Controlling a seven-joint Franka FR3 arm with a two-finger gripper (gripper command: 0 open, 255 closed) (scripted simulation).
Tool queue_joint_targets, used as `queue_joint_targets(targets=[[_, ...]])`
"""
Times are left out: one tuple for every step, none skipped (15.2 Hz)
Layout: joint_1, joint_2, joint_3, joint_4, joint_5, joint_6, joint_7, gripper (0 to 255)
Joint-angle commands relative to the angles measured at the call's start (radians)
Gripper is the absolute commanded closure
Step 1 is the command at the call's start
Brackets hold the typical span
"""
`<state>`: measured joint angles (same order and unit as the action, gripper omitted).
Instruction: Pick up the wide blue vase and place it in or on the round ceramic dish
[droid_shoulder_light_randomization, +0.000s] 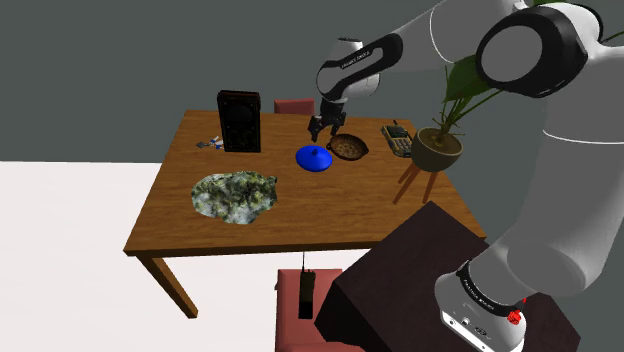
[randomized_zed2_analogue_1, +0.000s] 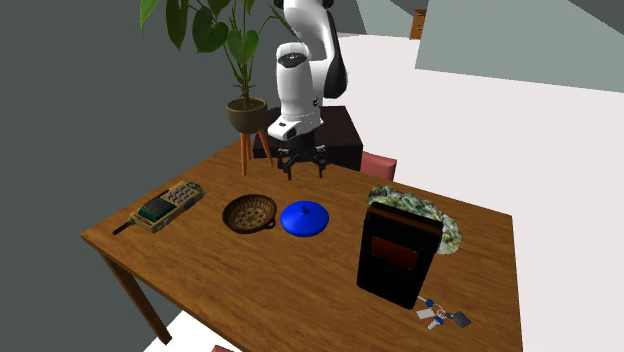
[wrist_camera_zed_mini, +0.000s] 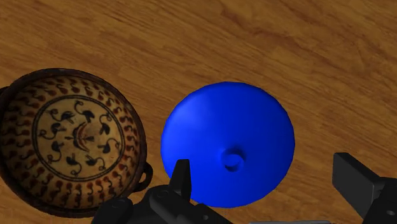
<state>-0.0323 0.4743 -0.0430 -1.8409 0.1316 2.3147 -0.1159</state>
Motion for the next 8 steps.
queue_joint_targets(targets=[[-0.005,0.081,0.0,0.079,0.0,-0.001,-0.004,0],[-0.006,0.123,0.0,0.124,-0.001,-0.005,-0.005,0],[-0.008,0.165,0.0,0.17,-0.002,-0.01,-0.006,0],[-0.009,0.186,0.0,0.194,-0.002,-0.013,-0.006,0],[-0.009,0.195,0.001,0.194,-0.002,-0.005,-0.006,0],[-0.009,0.204,0.002,0.194,-0.001,0.004,-0.007,0],[-0.009,0.213,0.003,0.195,0.0,0.013,-0.007,0],[-0.009,0.221,0.003,0.195,0.001,0.021,-0.008,0]])
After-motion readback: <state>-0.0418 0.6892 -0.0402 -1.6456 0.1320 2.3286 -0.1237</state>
